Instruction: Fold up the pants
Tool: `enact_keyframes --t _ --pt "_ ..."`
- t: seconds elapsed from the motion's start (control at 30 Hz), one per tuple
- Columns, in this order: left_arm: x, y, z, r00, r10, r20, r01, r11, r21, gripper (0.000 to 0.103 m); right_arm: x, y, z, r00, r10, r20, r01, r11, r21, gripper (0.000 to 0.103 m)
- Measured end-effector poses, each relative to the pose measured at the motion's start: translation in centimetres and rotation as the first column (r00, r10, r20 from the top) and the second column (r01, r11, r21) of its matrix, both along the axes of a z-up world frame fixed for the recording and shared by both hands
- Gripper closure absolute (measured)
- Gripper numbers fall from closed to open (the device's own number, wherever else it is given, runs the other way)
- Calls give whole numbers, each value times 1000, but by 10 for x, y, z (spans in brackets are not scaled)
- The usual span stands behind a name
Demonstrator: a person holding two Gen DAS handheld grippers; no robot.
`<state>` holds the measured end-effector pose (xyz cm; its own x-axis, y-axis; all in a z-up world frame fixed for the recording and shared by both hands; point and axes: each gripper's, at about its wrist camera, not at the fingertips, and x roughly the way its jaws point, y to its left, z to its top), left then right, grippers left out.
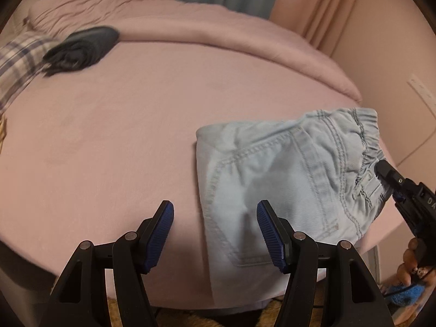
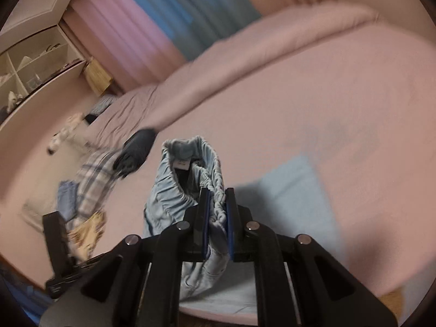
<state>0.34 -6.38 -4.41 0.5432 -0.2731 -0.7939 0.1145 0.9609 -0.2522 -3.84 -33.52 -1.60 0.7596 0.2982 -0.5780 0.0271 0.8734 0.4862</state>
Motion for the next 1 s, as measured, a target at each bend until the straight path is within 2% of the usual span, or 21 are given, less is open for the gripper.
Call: enact_keyframes --t 0.1,0.17,0.23,0.3,0.4,0.53,0.6,0.7,0.77,0.83,0.9,0.93,0.97,1.0 --pt "5 -19 -3 999 -43 15 43 999 21 40 -4 -17 -7 997 -44 -58 40 997 -72 91" --pt "11 -32 -11 998 -65 2 65 997 35 40 -1 -30 -31 984 -80 -160 68 994 -82 89" --pt "18 -44 -26 995 -86 -43 88 995 53 40 6 -32 -51 963 -100 -252 67 989 -135 87" --pt "22 -53 -41 993 -96 -74 101 993 60 40 7 -36 -66 948 -130 -289 74 978 -196 78" --pt "23 -56 -49 994 -87 -68 92 992 85 40 5 -44 -64 946 -147 -290 88 975 -206 65" --pt "23 -50 -54 994 -75 -76 79 996 42 38 -6 -56 -38 963 -150 -223 111 977 -181 61" --pt "24 -45 -57 994 -69 -86 71 997 20 36 -11 -53 -28 976 -97 -196 71 989 -132 55" --pt "26 -42 -60 992 -58 -111 56 998 -22 36 -6 -25 -30 982 1 -191 -21 994 -104 50" --pt "25 -42 -59 992 -60 -113 57 998 -30 36 0 -10 -44 970 24 -243 -57 990 -132 49" --pt "23 -40 -59 992 -62 -114 60 998 -25 36 9 1 -63 951 -15 -308 -57 973 -223 49" --pt "20 -41 -56 992 -64 -109 63 998 -10 36 13 12 -71 955 -22 -296 -74 948 -309 44" --pt "19 -41 -55 992 -66 -105 66 998 1 36 13 18 -70 962 -12 -271 -87 933 -349 44" --pt "19 -42 -53 993 -67 -100 68 998 13 36 13 25 -71 968 5 -251 -105 917 -386 51" --pt "19 -43 -53 993 -67 -94 70 997 23 36 12 27 -72 970 28 -243 -123 916 -383 69"
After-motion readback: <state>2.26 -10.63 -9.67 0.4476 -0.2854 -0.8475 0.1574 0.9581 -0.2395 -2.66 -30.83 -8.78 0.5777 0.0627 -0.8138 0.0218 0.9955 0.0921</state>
